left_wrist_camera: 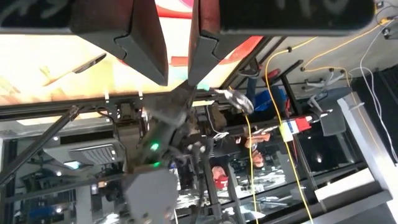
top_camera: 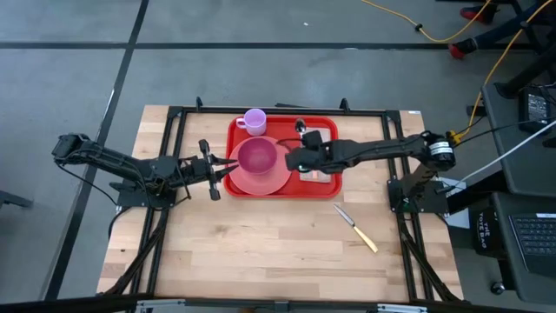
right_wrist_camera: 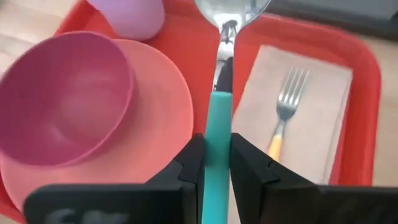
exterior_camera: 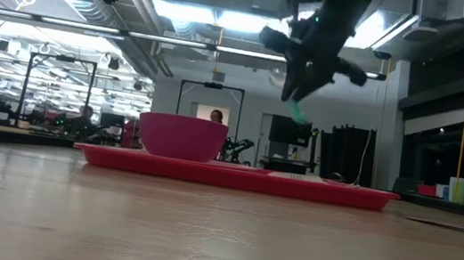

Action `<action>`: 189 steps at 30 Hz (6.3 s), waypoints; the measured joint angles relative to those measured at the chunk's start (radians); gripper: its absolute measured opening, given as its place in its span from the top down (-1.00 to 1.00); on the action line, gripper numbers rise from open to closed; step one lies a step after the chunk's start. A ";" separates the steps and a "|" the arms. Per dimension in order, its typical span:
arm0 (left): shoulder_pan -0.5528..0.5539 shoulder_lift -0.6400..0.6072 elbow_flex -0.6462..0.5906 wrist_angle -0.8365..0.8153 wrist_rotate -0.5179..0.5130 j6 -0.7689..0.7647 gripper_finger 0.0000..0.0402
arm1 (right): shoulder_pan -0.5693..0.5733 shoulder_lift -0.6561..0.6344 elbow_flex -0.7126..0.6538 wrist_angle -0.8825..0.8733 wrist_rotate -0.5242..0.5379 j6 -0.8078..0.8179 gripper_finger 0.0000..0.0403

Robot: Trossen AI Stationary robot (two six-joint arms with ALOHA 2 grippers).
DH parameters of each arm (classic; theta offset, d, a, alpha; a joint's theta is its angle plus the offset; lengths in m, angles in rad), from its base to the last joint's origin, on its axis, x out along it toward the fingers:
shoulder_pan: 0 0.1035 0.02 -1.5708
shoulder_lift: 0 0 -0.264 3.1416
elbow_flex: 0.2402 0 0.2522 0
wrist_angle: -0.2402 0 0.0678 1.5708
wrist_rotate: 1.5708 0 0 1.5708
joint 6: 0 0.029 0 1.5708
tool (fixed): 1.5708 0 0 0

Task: Set up tray
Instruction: Put the blue spoon beside the orange fork on the brown napkin

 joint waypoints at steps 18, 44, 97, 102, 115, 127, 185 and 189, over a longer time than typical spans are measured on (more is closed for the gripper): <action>0.000 0.000 0.000 0.000 0.002 0.000 0.71 | -0.100 0.004 -0.220 0.210 -0.196 0.076 0.72; 0.000 0.000 0.000 0.031 0.003 0.000 0.73 | -0.244 0.004 -0.374 0.489 -0.436 0.025 0.72; 0.000 0.000 0.000 0.031 0.003 0.000 0.73 | -0.278 0.075 -0.373 0.488 -0.480 0.077 0.69; 0.000 0.000 0.000 0.031 0.003 0.000 0.73 | -0.278 0.075 -0.373 0.489 -0.480 0.077 0.67; 0.000 0.000 0.000 0.031 0.003 0.000 0.73 | -0.278 0.074 -0.373 0.489 -0.479 0.072 0.59; 0.000 0.000 0.000 0.031 0.003 0.000 0.73 | -0.277 0.074 -0.373 0.490 -0.473 0.126 0.58; 0.000 0.000 0.000 0.030 0.003 0.000 0.73 | -0.276 0.073 -0.373 0.512 -0.428 0.232 0.60; 0.000 0.000 0.000 0.030 0.003 0.000 0.73 | -0.276 0.073 -0.373 0.512 -0.428 0.233 0.69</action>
